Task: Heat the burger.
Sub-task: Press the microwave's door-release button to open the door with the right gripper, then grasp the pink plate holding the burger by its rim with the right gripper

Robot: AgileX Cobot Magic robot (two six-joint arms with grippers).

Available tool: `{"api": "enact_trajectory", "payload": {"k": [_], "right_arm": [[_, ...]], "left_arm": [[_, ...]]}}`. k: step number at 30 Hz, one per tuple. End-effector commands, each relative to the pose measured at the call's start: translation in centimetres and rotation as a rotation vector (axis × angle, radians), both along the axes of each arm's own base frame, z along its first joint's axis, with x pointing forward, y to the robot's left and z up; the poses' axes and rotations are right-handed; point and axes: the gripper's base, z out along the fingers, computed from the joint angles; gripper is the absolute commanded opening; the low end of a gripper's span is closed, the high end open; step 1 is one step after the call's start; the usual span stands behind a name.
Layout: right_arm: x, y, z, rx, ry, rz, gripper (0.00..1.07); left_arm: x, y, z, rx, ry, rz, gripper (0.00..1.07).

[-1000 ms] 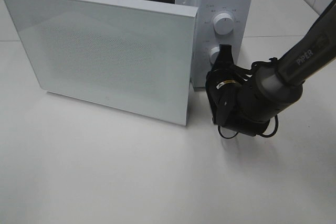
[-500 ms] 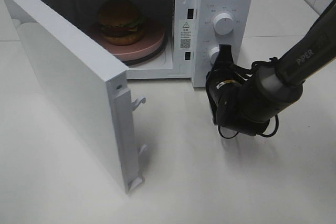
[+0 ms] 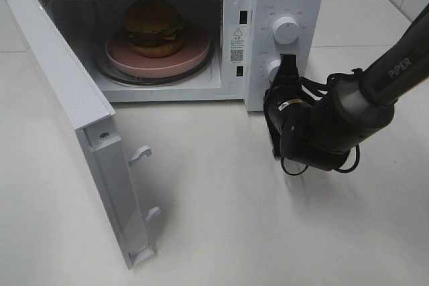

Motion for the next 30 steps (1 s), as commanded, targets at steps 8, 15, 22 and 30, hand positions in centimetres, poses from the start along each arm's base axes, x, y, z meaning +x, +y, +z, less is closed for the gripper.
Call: {"api": "enact_trajectory", "payload": {"k": [8,15,22,30], "right_arm": [[-1.8,-1.0,2.1,0.002,0.002,0.043,0.0],[-3.2,-1.1,2.0,-0.023,0.094,0.124,0.0],[-5.0,-1.1,3.5,-0.132,0.171,0.273,0.0],[-6.4,-0.8,6.9,-0.417,0.179,0.528,0.0]], "left_arm": [[-0.3,0.0,0.0,-0.006,-0.019,0.004,0.93],[-0.3,0.0,0.0,-0.006,-0.019,0.004,0.93],[-0.3,0.0,0.0,-0.006,-0.019,0.004,0.93],[-0.3,0.0,0.0,-0.006,-0.019,0.004,0.93]]}}
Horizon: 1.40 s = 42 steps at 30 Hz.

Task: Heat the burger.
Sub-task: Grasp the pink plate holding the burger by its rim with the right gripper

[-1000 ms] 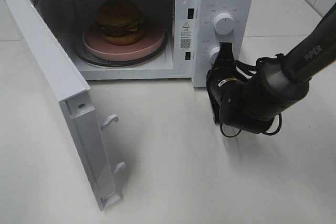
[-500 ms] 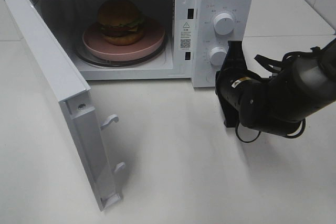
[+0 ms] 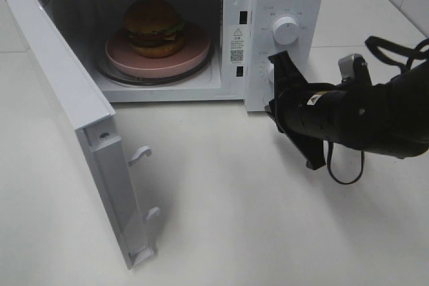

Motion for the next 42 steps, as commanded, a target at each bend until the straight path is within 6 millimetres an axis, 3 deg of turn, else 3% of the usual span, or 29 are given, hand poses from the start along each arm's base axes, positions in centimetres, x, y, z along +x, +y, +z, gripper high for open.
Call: {"api": "enact_trajectory", "payload": {"k": [1,12,24,26,29,31,34,39,42], "right_arm": [[-0.8,0.2,1.9,-0.176,-0.026,0.201,0.0],[-2.6,0.3,4.3,-0.449,-0.016,0.537,0.0],[-2.1,2.0,6.7,-0.691,0.008,0.931,0.0],[-1.7,2.0,7.8,-0.849,-0.023,1.074,0.0],[-1.6,2.0,8.1,-0.904,-0.041,1.114,0.0],[-1.1,1.9,9.0,-1.101,-0.107,1.259,0.01],[-1.0,1.8,9.2,-1.154,-0.13,1.296,0.01],[-0.4,1.7,10.2,-1.476,-0.302,1.547,0.02],[-0.4,1.8,10.2,-1.525,-0.336,1.592,0.02]], "left_arm": [[-0.3,0.0,0.0,-0.006,-0.019,0.004,0.93],[-0.3,0.0,0.0,-0.006,-0.019,0.004,0.93],[-0.3,0.0,0.0,-0.006,-0.019,0.004,0.93],[-0.3,0.0,0.0,-0.006,-0.019,0.004,0.93],[-0.3,0.0,0.0,-0.006,-0.019,0.004,0.93],[-0.3,0.0,0.0,-0.006,-0.019,0.004,0.93],[-0.3,0.0,0.0,-0.006,-0.019,0.004,0.93],[-0.3,0.0,0.0,-0.006,-0.019,0.004,0.93],[-0.3,0.0,0.0,-0.006,-0.019,0.004,0.93]]}}
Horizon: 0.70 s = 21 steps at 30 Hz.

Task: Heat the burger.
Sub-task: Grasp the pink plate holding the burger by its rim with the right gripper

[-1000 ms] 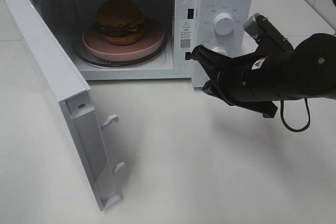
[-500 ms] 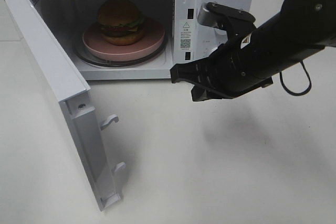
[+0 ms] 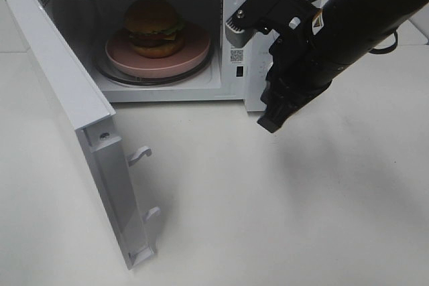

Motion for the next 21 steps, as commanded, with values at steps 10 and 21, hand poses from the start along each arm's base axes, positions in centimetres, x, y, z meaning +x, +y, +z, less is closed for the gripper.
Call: {"api": "enact_trajectory", "payload": {"k": [10,21], "right_arm": [[0.12,-0.2,0.47,-0.448,-0.264,0.738,0.04],[0.51,-0.59,0.6,-0.525,-0.297,0.743,0.66]], "left_arm": [[-0.26,-0.04,-0.02,-0.006,-0.019,0.004,0.93],[-0.26,-0.04,-0.02,-0.006,-0.019,0.004,0.93]]}}
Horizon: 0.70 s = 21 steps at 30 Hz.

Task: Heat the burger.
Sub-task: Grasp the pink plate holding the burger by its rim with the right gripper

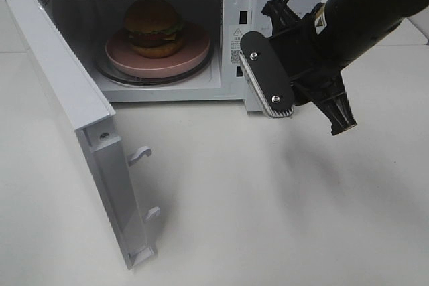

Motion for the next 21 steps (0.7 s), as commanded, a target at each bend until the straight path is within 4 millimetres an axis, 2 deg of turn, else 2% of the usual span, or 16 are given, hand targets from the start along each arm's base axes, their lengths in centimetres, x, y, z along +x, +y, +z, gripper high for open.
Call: {"api": "enact_trajectory", "payload": {"k": [1,2,3,4,6,12,15,16,20,21], "right_arm": [[0.1,-0.2,0.4,0.036,0.002,-0.064,0.75],[0.1,-0.2,0.4,0.036,0.002,-0.064,0.75],[0.2,-0.2,0.5,0.028,-0.014,-0.06,0.89],[0.2,-0.2,0.5,0.028,-0.014,-0.06,0.89],[0.5,-0.1,0.6,0.044,-0.05,-0.065,0.99],[1.6,0.5,0.1,0.044,-0.057,-0.081,0.98],[2.4,1.4,-0.3,0.045,-0.054,-0.073,0.97],[2.8,2.3,-0.4,0.045,-0.061,-0.06,0.96],[3.4,3.7,-0.6,0.057,-0.084,-0.04,0.96],[3.8,4.6,-0.8,0.058,-0.09,-0.034,0.96]], "left_arm": [[-0.3,0.0,0.0,-0.006,-0.019,0.004,0.93],[-0.3,0.0,0.0,-0.006,-0.019,0.004,0.93],[-0.3,0.0,0.0,-0.006,-0.019,0.004,0.93],[-0.3,0.0,0.0,-0.006,-0.019,0.004,0.93],[-0.3,0.0,0.0,-0.006,-0.019,0.004,0.93],[-0.3,0.0,0.0,-0.006,-0.019,0.004,0.93],[-0.3,0.0,0.0,-0.006,-0.019,0.004,0.93],[-0.3,0.0,0.0,-0.006,-0.019,0.004,0.93],[-0.3,0.0,0.0,-0.006,-0.019,0.004,0.93],[-0.3,0.0,0.0,-0.006,-0.019,0.004,0.93]]}}
